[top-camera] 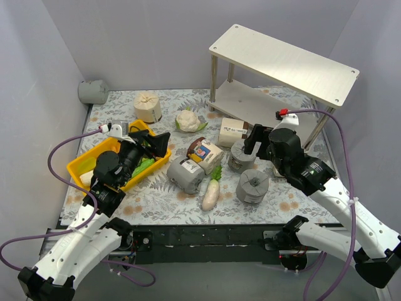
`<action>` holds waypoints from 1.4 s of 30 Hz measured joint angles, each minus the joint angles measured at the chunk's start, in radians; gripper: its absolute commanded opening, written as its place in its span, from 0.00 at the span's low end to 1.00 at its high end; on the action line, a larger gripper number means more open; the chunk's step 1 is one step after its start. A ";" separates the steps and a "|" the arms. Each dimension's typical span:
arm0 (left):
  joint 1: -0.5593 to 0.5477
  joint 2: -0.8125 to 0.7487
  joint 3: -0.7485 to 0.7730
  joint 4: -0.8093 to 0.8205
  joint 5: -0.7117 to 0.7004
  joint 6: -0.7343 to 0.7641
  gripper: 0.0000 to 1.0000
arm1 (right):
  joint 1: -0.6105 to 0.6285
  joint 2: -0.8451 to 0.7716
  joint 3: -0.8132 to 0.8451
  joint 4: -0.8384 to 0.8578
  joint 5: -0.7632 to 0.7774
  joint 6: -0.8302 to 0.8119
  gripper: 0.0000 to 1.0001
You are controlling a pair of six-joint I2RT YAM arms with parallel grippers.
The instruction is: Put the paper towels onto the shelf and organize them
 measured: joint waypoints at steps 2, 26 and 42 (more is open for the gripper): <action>0.000 0.000 0.000 0.000 0.000 0.000 0.98 | 0.000 0.006 0.000 -0.034 0.037 0.031 0.92; 0.000 -0.011 0.000 0.000 -0.002 -0.004 0.98 | -0.066 0.607 0.050 -0.156 0.594 -0.297 0.82; 0.000 -0.011 0.000 0.000 -0.001 -0.008 0.98 | -0.079 0.695 0.011 -0.207 0.622 -0.312 0.82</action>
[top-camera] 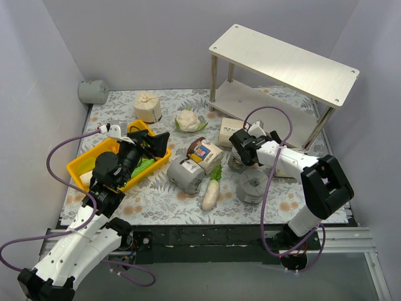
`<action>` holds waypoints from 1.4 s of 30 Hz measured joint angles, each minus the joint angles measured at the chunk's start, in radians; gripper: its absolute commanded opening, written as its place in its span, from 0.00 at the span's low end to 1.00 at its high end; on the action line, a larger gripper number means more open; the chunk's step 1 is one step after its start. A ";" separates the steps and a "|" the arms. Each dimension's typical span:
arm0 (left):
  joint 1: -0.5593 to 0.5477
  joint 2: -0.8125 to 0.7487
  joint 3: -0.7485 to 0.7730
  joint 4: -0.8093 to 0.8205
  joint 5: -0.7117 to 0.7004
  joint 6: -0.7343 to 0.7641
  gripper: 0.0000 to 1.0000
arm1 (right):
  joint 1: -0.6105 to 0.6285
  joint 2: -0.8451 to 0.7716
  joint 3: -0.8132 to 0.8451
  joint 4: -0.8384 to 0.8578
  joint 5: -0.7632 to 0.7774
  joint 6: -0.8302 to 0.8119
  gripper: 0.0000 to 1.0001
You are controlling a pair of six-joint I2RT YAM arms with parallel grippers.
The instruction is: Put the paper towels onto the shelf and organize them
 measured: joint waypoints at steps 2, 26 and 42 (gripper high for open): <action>0.000 0.000 0.000 0.000 0.000 0.000 0.98 | -0.010 0.000 -0.001 0.001 -0.002 0.000 0.82; 0.000 0.000 0.000 0.000 0.000 -0.002 0.98 | -0.046 0.000 -0.019 -0.026 -0.008 0.027 0.81; 0.000 0.002 0.000 0.000 0.001 -0.003 0.98 | -0.051 0.018 -0.018 -0.030 0.018 0.050 0.79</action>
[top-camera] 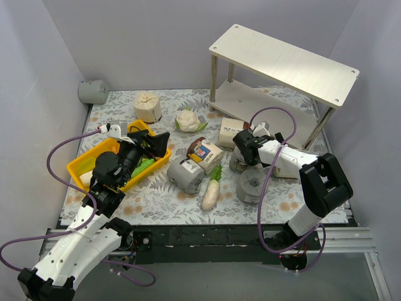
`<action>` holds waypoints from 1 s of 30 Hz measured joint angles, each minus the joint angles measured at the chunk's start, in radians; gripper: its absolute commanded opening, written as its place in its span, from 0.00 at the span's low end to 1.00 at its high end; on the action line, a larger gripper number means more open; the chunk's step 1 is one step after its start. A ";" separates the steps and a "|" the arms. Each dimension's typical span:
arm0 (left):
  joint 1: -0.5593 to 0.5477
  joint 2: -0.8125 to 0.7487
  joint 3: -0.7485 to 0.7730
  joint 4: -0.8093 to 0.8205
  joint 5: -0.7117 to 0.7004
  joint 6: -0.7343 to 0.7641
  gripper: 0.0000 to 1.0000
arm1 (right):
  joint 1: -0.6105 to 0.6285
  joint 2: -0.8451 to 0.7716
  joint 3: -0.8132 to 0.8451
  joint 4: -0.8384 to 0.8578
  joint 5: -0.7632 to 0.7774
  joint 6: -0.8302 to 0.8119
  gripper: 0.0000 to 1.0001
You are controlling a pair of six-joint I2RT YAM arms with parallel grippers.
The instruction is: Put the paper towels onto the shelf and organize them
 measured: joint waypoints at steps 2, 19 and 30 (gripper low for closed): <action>0.000 0.000 0.000 0.000 0.000 0.000 0.98 | 0.000 0.004 0.000 0.000 0.003 0.000 0.76; 0.000 -0.001 0.000 0.000 0.000 0.000 0.98 | -0.001 0.015 0.000 -0.014 -0.020 -0.012 0.48; 0.000 -0.001 0.000 0.000 0.006 -0.001 0.98 | -0.042 -0.206 0.000 0.030 -0.164 -0.020 0.43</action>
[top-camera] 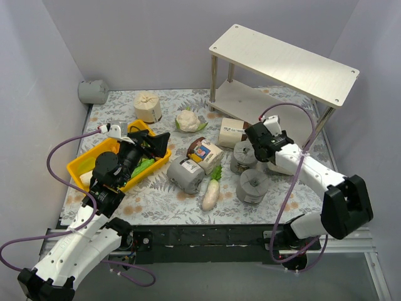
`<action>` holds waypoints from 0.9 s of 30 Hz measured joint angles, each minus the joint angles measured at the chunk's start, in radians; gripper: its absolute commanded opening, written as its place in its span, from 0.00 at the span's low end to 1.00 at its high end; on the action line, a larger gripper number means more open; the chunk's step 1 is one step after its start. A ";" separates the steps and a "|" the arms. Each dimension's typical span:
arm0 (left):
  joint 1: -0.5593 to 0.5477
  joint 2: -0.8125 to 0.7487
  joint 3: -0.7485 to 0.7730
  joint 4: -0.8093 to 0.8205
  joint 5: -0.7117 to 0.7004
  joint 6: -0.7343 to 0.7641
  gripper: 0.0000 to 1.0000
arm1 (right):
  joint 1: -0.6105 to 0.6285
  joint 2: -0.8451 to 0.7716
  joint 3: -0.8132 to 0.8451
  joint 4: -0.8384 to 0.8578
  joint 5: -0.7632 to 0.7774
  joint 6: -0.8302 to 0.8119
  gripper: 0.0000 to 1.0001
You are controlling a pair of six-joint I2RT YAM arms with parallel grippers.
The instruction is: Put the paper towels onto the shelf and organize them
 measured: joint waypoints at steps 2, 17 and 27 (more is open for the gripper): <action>0.000 0.000 0.000 0.000 0.002 0.000 0.98 | -0.011 -0.053 0.000 0.015 -0.051 0.000 0.43; 0.000 -0.016 0.000 0.000 0.005 -0.005 0.98 | -0.242 -0.303 -0.146 0.138 -0.395 0.051 0.73; 0.000 -0.016 0.000 0.000 0.011 -0.008 0.98 | -0.352 -0.339 -0.196 0.179 -0.473 0.098 0.77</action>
